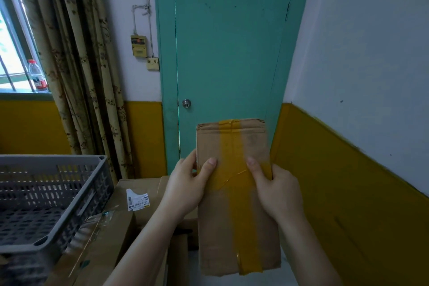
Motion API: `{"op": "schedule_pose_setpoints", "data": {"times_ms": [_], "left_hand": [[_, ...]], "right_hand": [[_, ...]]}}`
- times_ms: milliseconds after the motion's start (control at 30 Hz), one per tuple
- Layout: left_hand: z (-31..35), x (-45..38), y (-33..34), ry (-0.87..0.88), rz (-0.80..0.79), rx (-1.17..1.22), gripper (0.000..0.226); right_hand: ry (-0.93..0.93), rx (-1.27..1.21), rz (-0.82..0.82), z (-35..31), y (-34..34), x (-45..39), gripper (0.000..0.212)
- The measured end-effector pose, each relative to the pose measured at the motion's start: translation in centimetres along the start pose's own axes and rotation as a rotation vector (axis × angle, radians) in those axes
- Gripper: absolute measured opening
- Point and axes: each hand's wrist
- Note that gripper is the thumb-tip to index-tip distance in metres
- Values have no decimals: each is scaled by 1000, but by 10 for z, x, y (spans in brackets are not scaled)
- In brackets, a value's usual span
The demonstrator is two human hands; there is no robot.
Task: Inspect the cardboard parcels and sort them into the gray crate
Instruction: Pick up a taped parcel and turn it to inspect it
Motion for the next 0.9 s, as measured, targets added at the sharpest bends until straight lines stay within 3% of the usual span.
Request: {"op": "schedule_pose_setpoints", "data": {"times_ms": [100,233,433,567,733,900], "left_hand": [[2,1,-1,7,-17,35,29],[8,0,-3,-21,-28,56,62],[15,4,-1,20,-5,23,35],[14,7,-1,-1,-22,65,39],[16,5,-3,-18,-25,-30,50],[10,8,2,28,-15,-126,43]], "right_hand": [[11,-21,-14,4,-2,0,54],[127,-41,-36,0,-5,-3,60],[133,-8,31,-3,-3,2,62],[159,-42,-38,0,-4,4,66],[174,-49,-42,-3,-6,3,93],[201,2,32,-4,-3,3,77]]}}
Point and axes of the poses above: each hand's wrist, its own x-axis away from the middle knuckle, its own y-axis out of the palm, z = x × y, and after that the axes turned 9 degrees about y, right-handed
